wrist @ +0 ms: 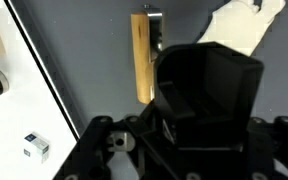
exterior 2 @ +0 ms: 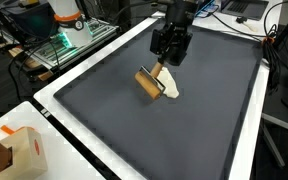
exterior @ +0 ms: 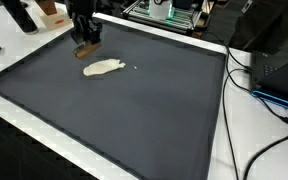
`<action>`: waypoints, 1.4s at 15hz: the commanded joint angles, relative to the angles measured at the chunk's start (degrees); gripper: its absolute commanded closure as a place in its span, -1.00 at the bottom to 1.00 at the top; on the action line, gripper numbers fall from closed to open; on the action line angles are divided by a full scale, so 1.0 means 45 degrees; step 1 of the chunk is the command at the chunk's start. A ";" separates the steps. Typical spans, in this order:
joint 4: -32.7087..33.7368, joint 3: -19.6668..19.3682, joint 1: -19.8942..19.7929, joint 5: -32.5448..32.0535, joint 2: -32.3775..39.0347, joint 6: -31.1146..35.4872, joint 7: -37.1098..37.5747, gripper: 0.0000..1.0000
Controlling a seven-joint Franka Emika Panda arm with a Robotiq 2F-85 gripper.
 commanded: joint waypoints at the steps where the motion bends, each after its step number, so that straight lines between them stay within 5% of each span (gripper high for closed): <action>1: -0.0505 0.0202 -0.0427 0.0928 -0.0769 0.0422 -0.1587 0.54; 16: -0.0507 0.0840 -0.2192 0.6814 -0.2145 0.0115 -0.8875 0.54; 21: -0.0498 0.0858 -0.2357 0.7560 -0.2336 -0.0005 -1.0245 0.54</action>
